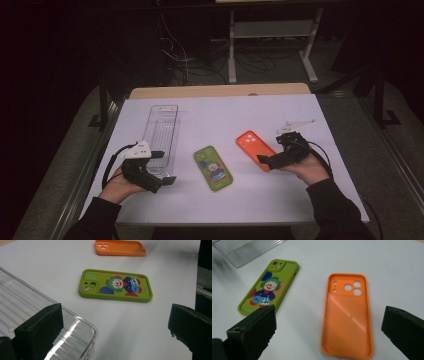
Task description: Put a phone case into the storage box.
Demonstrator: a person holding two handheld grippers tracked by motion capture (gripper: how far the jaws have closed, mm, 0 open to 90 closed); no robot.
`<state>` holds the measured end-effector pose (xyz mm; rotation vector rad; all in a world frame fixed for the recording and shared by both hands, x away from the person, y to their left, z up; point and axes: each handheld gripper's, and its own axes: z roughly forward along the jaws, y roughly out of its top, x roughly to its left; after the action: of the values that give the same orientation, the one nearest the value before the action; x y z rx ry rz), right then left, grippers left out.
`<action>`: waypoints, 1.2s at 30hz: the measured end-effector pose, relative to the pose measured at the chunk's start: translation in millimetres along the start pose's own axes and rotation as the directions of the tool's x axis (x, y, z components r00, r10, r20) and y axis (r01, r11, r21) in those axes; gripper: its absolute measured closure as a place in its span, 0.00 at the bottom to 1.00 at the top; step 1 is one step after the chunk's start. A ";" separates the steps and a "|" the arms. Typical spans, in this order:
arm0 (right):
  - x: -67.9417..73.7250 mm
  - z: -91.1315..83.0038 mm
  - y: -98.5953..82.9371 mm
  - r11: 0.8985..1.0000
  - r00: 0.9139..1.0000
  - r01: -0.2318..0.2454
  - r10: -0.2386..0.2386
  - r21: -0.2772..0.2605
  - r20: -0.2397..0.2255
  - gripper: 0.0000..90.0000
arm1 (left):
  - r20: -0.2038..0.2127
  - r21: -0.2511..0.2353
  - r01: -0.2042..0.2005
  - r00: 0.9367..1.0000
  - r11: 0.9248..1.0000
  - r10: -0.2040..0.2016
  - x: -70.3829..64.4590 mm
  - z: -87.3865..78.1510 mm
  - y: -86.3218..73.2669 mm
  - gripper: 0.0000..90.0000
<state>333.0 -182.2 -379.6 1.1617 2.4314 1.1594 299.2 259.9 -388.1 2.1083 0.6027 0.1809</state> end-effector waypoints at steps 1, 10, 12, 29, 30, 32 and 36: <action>-1.6 5.5 8.1 1.000 1.000 -0.005 0.005 0.002 0.004 0.00 | 0.000 0.000 0.006 1.000 1.000 -0.006 -0.1 -0.1 -0.2 0.00; -10.0 28.5 26.4 1.000 0.999 -0.022 0.021 0.011 0.029 0.00 | -0.001 0.001 0.002 1.000 1.000 -0.002 1.0 -0.6 -0.7 0.00; -11.4 32.6 26.6 0.999 0.999 -0.029 0.029 0.023 0.038 0.00 | 0.000 -0.002 0.005 1.000 1.000 -0.005 0.9 -0.6 -0.7 0.00; -22.4 71.3 19.1 0.989 0.995 -0.038 0.025 0.146 0.095 0.00 | -0.001 0.001 0.012 1.000 1.000 -0.012 1.0 -0.1 -1.8 0.00; -22.8 73.3 18.5 0.988 0.995 -0.033 0.019 0.150 0.093 0.00 | -0.002 0.001 0.012 1.000 1.000 -0.012 1.1 -0.3 -1.7 0.00; -22.0 77.8 16.7 0.986 0.996 -0.035 0.020 0.166 0.093 0.00 | -0.001 -0.001 0.012 1.000 1.000 -0.012 1.2 -0.3 -1.9 0.00; -21.3 83.7 12.4 0.980 0.995 -0.038 0.020 0.194 0.098 0.02 | 0.000 0.006 0.008 1.000 1.000 -0.007 1.7 -0.3 -2.1 0.00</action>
<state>394.5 -145.7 -429.5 1.2797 2.5074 0.8655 299.8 261.9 -389.8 2.1114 0.6118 0.1753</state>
